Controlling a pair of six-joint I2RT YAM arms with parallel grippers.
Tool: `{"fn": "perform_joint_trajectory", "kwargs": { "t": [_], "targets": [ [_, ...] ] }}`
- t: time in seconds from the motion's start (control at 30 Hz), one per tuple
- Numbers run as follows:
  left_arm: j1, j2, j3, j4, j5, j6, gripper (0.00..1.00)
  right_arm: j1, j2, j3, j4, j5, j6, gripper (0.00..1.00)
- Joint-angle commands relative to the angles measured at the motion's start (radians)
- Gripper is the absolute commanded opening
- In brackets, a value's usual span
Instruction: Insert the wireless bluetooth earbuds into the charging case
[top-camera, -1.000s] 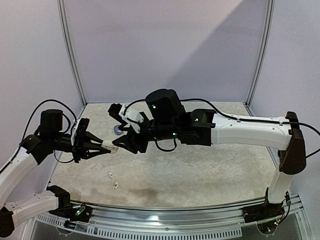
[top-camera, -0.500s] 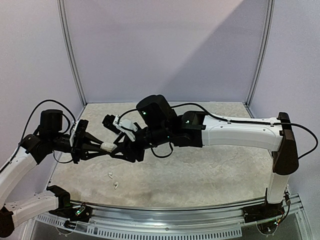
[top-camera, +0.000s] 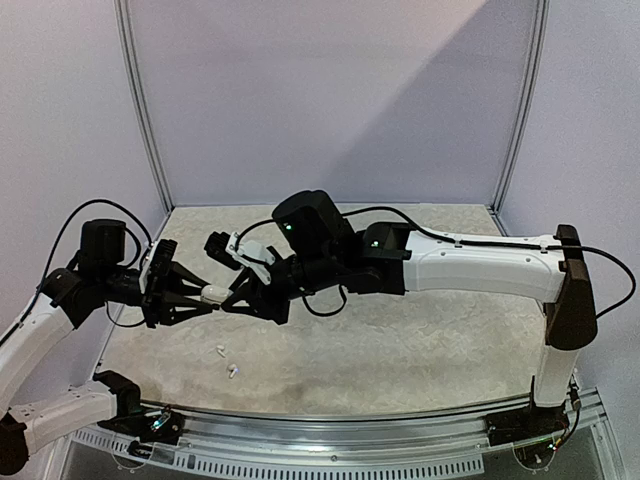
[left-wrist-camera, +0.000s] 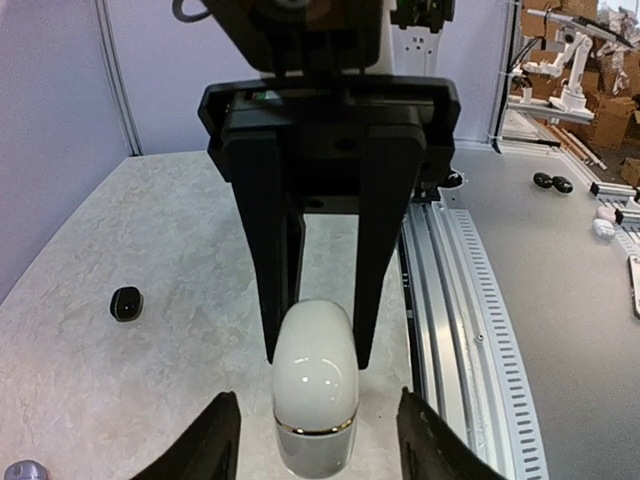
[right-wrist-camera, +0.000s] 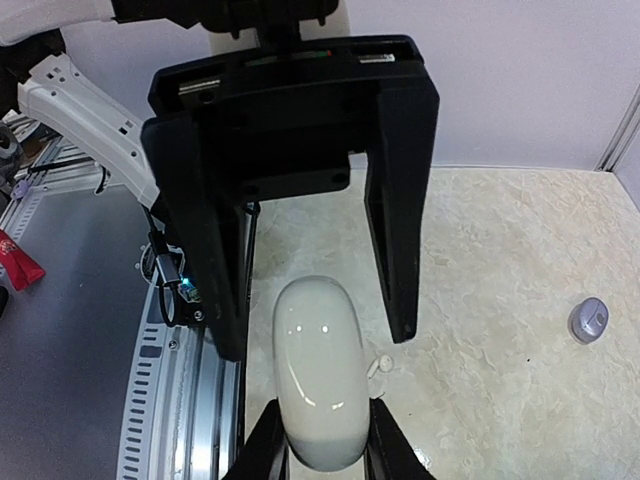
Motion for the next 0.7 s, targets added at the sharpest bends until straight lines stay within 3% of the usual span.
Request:
{"fn": "perform_joint_trajectory", "kwargs": {
  "t": [0.0,0.13,0.33,0.5,0.6,0.67],
  "targets": [
    [-0.002,0.005,0.014,-0.062,-0.017,-0.003,0.63,0.003,-0.008,0.018,-0.016,0.019,-0.016,0.15],
    [-0.004,0.006,0.004,-0.079,-0.022,0.008,0.63,0.003,-0.027,0.011,-0.017,0.024,-0.032,0.15],
    [-0.002,0.009,0.005,-0.059,-0.02,0.003,0.34,0.003,-0.026,0.011,-0.011,0.025,-0.036,0.14],
    [-0.003,0.014,-0.001,-0.068,-0.024,0.009,0.17,0.003,-0.025,0.01,-0.002,0.028,-0.038,0.14],
    [-0.003,0.013,-0.002,-0.067,-0.024,0.011,0.0,0.003,-0.023,0.007,0.006,0.028,-0.035,0.14],
    [-0.003,0.012,-0.002,-0.07,-0.025,0.017,0.0,0.003,-0.025,0.005,0.012,0.053,-0.03,0.28]
  ]
}}
